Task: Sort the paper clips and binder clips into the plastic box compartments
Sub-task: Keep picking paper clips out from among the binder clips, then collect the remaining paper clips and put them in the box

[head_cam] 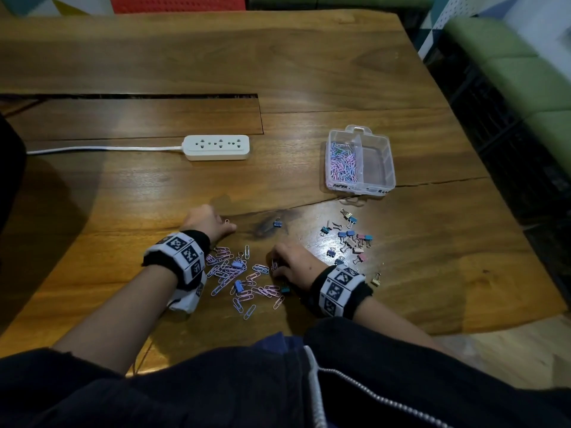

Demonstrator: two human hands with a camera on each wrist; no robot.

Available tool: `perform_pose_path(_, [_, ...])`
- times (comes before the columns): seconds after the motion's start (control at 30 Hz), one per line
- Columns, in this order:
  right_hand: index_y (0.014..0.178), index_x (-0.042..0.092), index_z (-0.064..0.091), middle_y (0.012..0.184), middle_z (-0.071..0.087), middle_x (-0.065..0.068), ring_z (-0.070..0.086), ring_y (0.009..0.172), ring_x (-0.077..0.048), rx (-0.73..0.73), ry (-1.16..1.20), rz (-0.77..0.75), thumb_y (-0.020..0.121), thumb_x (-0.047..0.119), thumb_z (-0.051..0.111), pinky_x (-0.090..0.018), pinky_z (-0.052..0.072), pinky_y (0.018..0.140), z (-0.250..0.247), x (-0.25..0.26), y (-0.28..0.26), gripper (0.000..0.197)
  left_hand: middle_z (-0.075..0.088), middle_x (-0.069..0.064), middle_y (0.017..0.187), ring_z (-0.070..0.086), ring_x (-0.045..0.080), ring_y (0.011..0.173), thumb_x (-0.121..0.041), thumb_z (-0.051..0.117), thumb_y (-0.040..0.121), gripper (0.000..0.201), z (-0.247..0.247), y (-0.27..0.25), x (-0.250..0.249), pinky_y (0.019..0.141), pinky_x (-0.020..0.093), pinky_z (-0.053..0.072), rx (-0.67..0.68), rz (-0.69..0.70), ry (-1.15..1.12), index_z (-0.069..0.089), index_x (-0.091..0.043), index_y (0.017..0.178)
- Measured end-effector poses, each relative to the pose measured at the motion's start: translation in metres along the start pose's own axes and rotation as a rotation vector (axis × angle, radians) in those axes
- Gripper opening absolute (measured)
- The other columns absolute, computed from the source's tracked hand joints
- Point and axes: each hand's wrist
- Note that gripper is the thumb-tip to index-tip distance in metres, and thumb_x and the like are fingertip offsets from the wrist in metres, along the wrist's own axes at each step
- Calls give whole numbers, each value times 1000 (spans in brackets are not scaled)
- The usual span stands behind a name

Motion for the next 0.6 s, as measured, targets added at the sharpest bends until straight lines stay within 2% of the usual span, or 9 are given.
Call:
perform_pose_path(0.1, [112,8,46,120,49,-11,48,107,-23,3,-54,22,88,22,53,-39,44,97,3,-1,-3,29,60,9,71,56,21,65,-28,63,84,25,9,-1,-3,66,33,54,-4,20,122,60,-4,76])
perform_pose_path(0.2, [109,7,47,116,48,-11,48,103,-22,-42,-93,-6,90,22,50,-35,44,95,6,-5,-8,25,51,5,62,50,19,58,-22,53,91,27,17,-5,-5,58,28,49,25,97,225,56,-6,69])
perform_pose_path(0.33, [104,3,52,108,53,-12,48,102,-23,-143,-46,-33,90,13,45,-25,41,90,9,-13,-12,18,48,3,62,47,18,60,-22,53,88,26,21,-16,-11,56,25,39,107,184,249,52,-11,65])
perform_pose_path(0.4, [98,3,56,104,58,-13,52,96,-23,-198,94,29,88,10,47,-22,39,82,9,-16,-13,15,46,1,60,44,14,56,-20,52,89,25,21,-19,-9,51,22,33,153,203,8,51,-9,65])
perform_pose_path(0.5, [83,11,56,89,60,-9,56,82,-19,-239,552,228,86,7,53,-30,49,77,3,-19,-15,6,39,3,55,32,6,34,-4,38,87,30,11,-23,-1,35,14,23,326,79,-743,43,-8,58])
perform_pose_path(0.53, [80,15,55,83,59,-6,56,76,-16,-216,734,275,86,3,52,-27,50,72,0,-21,-16,13,41,3,55,31,4,30,0,35,86,30,6,-23,4,31,12,21,364,40,-909,40,-9,58])
perform_pose_path(0.6, [85,16,56,76,57,-5,54,67,-13,-148,1086,298,86,-7,45,-20,45,61,-6,-24,-19,25,46,0,53,33,2,29,2,30,85,28,-3,-24,12,28,9,21,395,0,-1044,36,-13,62])
Point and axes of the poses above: each hand's wrist, its own y-axis towards the middle knuckle, its own z-axis out of the palm, x = y × z
